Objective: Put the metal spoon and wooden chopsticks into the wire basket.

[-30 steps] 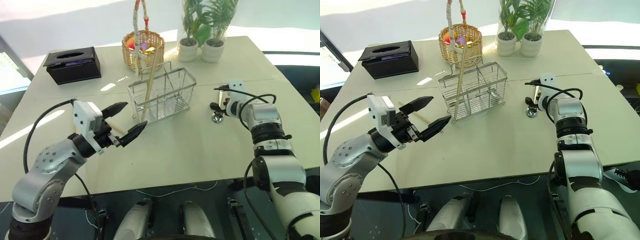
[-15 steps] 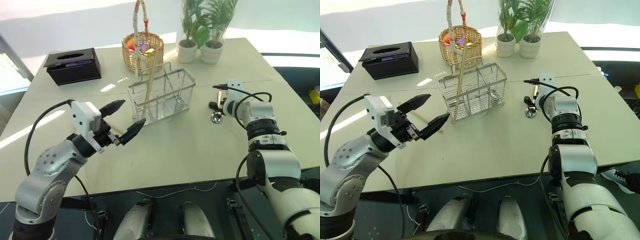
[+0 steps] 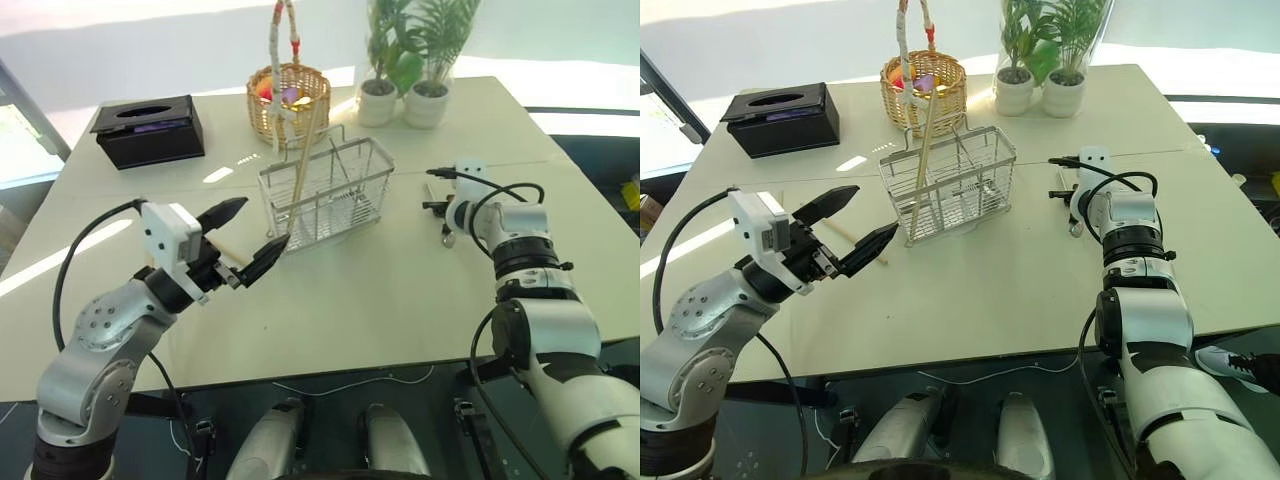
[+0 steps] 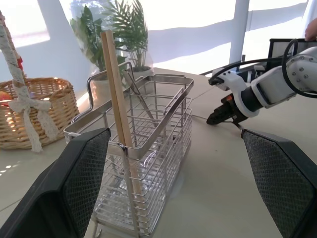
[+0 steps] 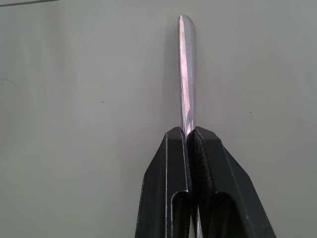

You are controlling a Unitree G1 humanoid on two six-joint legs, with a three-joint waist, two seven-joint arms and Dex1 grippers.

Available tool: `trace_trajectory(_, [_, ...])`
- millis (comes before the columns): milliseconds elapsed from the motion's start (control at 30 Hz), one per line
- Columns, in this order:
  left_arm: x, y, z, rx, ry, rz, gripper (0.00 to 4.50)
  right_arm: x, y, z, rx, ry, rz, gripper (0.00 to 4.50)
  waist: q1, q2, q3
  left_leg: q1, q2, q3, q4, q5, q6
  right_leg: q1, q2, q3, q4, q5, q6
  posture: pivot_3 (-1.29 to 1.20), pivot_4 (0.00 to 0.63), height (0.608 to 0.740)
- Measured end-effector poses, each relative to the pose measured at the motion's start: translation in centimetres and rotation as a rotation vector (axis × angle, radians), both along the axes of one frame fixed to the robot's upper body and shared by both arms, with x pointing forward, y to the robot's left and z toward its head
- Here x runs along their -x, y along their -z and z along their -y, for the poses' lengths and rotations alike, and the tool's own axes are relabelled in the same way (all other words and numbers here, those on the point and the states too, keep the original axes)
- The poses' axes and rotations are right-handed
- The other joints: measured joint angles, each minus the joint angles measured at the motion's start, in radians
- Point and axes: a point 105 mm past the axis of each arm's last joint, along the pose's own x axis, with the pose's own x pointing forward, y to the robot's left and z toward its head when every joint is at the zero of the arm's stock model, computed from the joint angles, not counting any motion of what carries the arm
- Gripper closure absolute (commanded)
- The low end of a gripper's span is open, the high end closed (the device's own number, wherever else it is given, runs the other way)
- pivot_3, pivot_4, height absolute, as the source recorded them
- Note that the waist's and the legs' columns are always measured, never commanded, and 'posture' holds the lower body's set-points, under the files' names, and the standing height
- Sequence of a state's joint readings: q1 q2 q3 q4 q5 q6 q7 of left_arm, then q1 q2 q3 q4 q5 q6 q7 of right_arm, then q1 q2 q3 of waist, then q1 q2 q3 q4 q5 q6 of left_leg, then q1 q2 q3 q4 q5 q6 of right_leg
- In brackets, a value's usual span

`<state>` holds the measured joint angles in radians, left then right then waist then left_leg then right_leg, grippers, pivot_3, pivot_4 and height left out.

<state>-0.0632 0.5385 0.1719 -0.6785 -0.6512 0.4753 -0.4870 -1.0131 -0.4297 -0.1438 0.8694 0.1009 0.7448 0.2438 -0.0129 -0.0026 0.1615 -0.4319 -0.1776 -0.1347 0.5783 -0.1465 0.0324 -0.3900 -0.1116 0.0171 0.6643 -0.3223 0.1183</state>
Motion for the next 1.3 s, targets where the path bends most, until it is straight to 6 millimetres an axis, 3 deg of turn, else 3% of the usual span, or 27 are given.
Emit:
trace_trajectory(200, [0.2, 0.4, -0.1, -0.002, 0.004, -0.018, 0.0, 0.1, -1.5, 0.7, 0.074, 0.017, 0.094, 4.47, 0.003, 0.001, 0.002, -0.002, 0.0, 0.0, 0.0, 0.0, 0.0, -0.002, 0.0, 0.0, 0.0, 0.0, 0.0, 0.0, 0.15, 0.74])
trace_trajectory(267, [0.2, 0.3, -0.3, -0.009, 0.006, -0.017, 0.0, -0.1, -4.2, 0.8, 0.102, 0.03, 0.214, 4.47, 0.002, 0.002, 0.003, -0.006, 0.0, 0.0, 0.0, 0.0, 0.0, -0.006, 0.0, 0.0, 0.001, 0.0, 0.0, 0.0, 0.15, 0.74])
trace_trajectory(367, [0.2, 0.4, -0.5, -0.025, 0.006, -0.026, 0.0, 0.0, -10.5, 0.0, 0.082, 0.036, 0.489, 4.47, -0.003, 0.003, 0.003, -0.011, 0.0, 0.0, -0.001, 0.001, -0.002, -0.011, 0.0, 0.0, 0.002, 0.002, 0.004, 0.0, 0.15, 0.74])
trace_trajectory(467, [0.2, 0.6, -0.8, -0.036, 0.008, -0.044, 0.0, 0.7, -15.0, -2.2, 0.014, 0.004, 0.69, 4.47, -0.006, 0.003, 0.003, -0.011, 0.0, 0.0, -0.004, 0.003, -0.003, -0.013, 0.0, 0.001, 0.002, 0.002, 0.004, 0.0, 0.15, 0.74])
trace_trajectory(767, [1.3, 1.3, -2.3, -0.101, 0.046, -0.17, 0.0, 2.6, -20.5, -9.9, -0.226, -0.227, 1.011, 4.47, -0.003, 0.003, 0.004, -0.011, 0.001, -0.001, -0.003, 0.003, -0.004, -0.015, 0.003, 0.001, 0.003, 0.003, 0.001, 0.0, 0.15, 0.74])
trace_trajectory(900, [1.8, 1.2, -2.5, -0.117, 0.047, -0.193, 0.0, 2.7, -20.6, -11.7, -0.308, -0.287, 1.07, 4.47, 0.0, 0.003, 0.004, -0.01, 0.002, -0.002, -0.003, 0.003, -0.005, -0.015, 0.006, 0.002, 0.003, 0.004, -0.001, 0.0, 0.15, 0.74])
trace_trajectory(1300, [2.2, 0.7, -2.6, -0.107, -0.001, -0.187, 0.0, 2.1, -17.4, -16.3, -0.438, -0.407, 1.058, 4.47, -0.005, 0.004, 0.004, -0.01, 0.013, -0.002, -0.005, 0.005, -0.011, -0.018, 0.015, 0.003, 0.003, 0.009, -0.008, 0.0, 0.15, 0.74])
